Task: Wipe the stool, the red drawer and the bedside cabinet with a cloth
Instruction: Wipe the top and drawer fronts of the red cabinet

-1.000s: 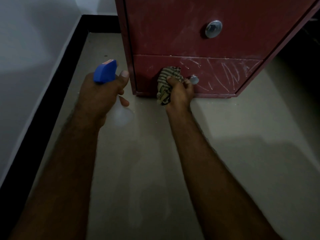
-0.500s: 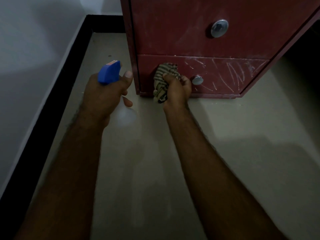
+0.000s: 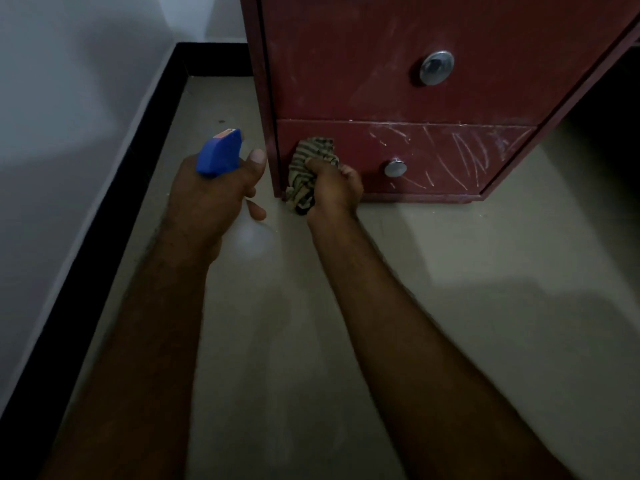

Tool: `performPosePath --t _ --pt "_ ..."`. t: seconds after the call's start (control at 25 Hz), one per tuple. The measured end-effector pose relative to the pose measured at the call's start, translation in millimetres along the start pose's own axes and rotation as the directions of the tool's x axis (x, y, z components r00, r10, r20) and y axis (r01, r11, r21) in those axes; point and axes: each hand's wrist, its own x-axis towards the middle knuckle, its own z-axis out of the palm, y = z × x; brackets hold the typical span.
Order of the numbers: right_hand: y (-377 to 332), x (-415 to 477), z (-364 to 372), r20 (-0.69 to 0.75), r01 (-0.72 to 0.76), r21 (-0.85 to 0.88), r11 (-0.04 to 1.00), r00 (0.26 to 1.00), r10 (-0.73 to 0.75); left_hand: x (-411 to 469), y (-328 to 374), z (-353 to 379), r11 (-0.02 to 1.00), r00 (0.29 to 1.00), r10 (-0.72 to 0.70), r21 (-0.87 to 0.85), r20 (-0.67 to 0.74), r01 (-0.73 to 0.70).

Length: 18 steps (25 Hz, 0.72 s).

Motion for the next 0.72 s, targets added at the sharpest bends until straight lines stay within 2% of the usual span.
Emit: performPosePath --t 0.16,0.32,0.48,0.6,0.72 --pt "5 2 4 0.008 -0.074 -0.034 0.997 0.997 0.074 1 2 -1 1.0 1.0 0.006 -0.005 0.001 -0.006" --pt "-5 -1 7 0.038 -0.062 -0.032 0.998 0.997 0.063 0 0 3 1.0 1.0 0.006 0.013 0.011 -0.006" --pt "-16 -9 14 0.099 0.025 0.026 0.999 0.995 -0.027 2 -1 0 1.0 1.0 -0.008 -0.01 -0.002 0.008" --pt "-22 -17 34 0.176 -0.027 0.034 0.999 0.984 0.021 3 0 0 1.0 1.0 -0.01 -0.011 -0.01 0.01" --pt "-24 -19 38 0.163 -0.04 0.064 0.997 0.986 0.029 3 -1 -4 1.0 1.0 -0.01 -0.007 -0.018 0.01"
